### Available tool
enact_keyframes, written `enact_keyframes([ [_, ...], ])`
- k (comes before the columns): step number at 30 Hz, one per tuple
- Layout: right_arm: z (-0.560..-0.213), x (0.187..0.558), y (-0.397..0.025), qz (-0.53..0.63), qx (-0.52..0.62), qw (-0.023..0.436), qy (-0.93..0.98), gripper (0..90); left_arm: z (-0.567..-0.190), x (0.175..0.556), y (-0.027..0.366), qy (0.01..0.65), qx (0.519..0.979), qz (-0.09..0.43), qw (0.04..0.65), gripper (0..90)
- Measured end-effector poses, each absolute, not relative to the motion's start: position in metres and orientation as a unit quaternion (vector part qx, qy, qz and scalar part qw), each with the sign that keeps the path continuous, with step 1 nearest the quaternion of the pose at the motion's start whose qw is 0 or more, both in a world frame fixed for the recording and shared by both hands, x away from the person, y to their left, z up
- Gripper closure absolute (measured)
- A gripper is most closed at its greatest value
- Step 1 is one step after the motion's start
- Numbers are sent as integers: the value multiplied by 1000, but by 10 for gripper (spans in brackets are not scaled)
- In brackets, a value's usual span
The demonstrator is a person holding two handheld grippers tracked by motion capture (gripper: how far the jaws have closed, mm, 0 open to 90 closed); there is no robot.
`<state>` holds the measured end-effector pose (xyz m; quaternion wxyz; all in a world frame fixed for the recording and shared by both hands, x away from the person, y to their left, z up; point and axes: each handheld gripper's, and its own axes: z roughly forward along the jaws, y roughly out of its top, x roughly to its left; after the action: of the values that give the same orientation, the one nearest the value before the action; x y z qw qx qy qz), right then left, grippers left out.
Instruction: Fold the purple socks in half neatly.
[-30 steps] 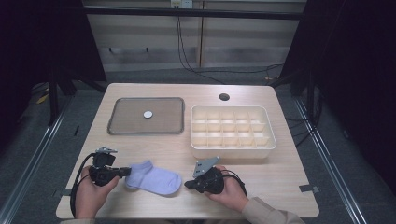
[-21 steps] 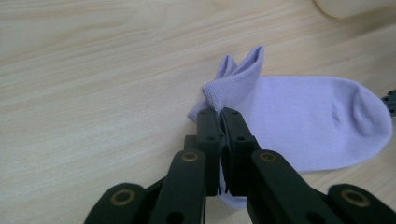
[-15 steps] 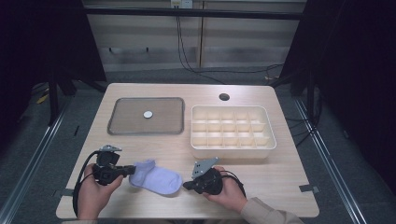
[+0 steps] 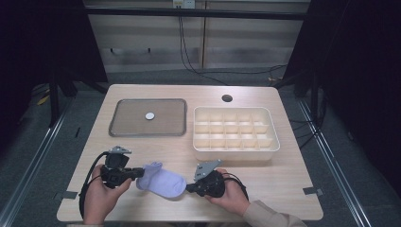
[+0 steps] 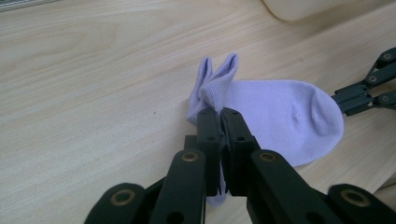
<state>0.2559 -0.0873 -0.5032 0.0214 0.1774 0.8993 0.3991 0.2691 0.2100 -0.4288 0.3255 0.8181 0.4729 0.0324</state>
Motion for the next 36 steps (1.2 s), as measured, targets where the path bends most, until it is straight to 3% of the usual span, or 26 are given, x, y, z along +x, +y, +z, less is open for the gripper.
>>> enact_keyframes([
  [36, -504, 255, -89, 403, 184, 24, 896, 900, -424, 262, 169, 420, 844, 19, 333, 870],
])
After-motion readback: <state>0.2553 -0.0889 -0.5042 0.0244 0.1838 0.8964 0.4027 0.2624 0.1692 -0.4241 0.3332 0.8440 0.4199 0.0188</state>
